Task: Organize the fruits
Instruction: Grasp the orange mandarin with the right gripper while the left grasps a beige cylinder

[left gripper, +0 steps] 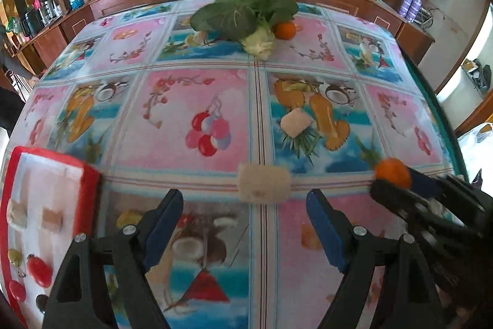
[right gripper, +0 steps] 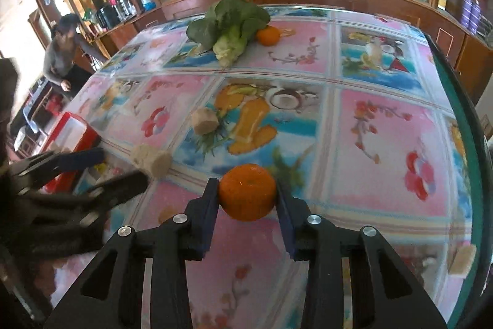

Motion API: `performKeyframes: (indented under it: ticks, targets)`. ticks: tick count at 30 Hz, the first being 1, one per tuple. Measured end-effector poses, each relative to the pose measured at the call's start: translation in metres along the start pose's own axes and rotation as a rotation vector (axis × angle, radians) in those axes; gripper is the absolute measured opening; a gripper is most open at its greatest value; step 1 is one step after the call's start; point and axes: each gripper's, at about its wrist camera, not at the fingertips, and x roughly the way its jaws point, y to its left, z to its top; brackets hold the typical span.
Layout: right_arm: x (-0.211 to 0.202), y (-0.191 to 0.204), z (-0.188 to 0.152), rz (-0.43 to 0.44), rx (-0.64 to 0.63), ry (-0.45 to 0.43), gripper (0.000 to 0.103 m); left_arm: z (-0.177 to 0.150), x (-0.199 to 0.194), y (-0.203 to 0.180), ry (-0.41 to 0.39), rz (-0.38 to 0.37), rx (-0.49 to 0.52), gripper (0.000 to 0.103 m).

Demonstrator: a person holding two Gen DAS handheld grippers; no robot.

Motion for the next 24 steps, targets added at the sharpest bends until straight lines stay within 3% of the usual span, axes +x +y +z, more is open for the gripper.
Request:
performKeyframes:
  ticks: [1,3,4,6,14,24]
  targets:
    - [-0.004,-0.003,-0.003,0.005,0.01,-0.002,0.035,0.001,0.004,-0.002,-0.001,0.011,0.003,0.083]
    - [-0.009,-0.006,-0.006,0.007,0.02,-0.002,0.036,0.002,0.009,-0.004,-0.004,0.021,0.007,0.069]
    - [-0.012,-0.008,-0.009,0.006,0.027,-0.001,0.036,0.002,0.012,-0.004,-0.001,0.015,0.006,0.052]
    - [-0.016,-0.01,-0.012,0.004,0.039,0.0,0.036,0.002,0.013,-0.004,-0.02,0.015,0.011,0.037]
    - [-0.035,-0.004,-0.029,-0.024,0.028,-0.014,0.036,-0.012,-0.007,0.003,-0.019,-0.061,0.015,0.037]
    - [-0.066,0.025,-0.064,-0.037,-0.016,-0.017,0.036,-0.077,-0.054,0.009,0.009,-0.156,0.043,0.037]
